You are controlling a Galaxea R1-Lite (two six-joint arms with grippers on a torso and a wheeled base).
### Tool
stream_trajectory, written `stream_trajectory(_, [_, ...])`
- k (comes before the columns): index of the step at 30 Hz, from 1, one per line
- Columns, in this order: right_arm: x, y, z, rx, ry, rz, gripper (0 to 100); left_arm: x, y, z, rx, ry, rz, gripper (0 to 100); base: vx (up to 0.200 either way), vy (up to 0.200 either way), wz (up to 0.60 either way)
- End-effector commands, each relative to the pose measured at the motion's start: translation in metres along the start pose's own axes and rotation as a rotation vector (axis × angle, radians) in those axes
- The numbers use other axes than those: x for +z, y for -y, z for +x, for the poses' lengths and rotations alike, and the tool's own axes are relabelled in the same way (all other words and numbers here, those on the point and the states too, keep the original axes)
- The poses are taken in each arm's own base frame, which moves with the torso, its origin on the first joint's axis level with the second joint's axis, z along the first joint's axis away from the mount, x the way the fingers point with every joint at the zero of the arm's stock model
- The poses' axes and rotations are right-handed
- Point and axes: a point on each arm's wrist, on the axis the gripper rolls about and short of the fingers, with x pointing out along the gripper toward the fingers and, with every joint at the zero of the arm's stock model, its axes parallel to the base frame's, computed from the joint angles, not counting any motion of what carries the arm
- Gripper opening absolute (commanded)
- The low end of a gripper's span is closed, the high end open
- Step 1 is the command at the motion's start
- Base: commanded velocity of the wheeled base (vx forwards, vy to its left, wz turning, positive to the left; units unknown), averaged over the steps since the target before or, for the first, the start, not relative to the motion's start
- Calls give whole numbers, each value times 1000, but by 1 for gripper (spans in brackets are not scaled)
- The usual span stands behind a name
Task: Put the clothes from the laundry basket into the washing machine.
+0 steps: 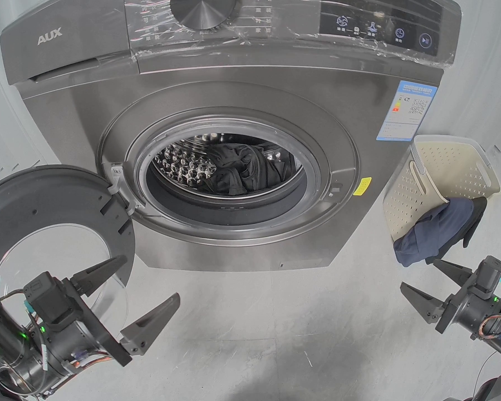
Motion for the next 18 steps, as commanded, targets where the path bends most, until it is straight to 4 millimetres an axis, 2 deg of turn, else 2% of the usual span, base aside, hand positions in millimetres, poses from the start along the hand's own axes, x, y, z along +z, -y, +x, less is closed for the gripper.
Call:
stream_trajectory(1, [3, 10, -54, -99, 80, 7, 100, 15, -11, -52, 48, 85, -5, 100, -200, 0, 0])
stream_trajectory(3, [-2, 13, -65, -131, 71, 7, 100, 13, -15, -62, 90, 66, -5, 100, -200, 0, 0])
stream_trajectory(6, [-12, 17, -91, -212, 78, 3, 100, 4, -23, -91, 185, 28, 0, 100, -200, 0, 0])
stream_trajectory(12, [-25, 15, -127, -327, 151, -37, 100, -15, -22, -134, 235, 34, 5, 100, 0, 0, 0])
stream_trajectory(15, [-29, 13, -135, -362, 167, -36, 100, -22, -19, -146, 243, 48, 10, 100, 0, 0, 0])
stream_trajectory(18, [-47, 10, -148, -417, 194, -38, 100, -42, -15, -161, 328, 32, 15, 100, 0, -200, 0])
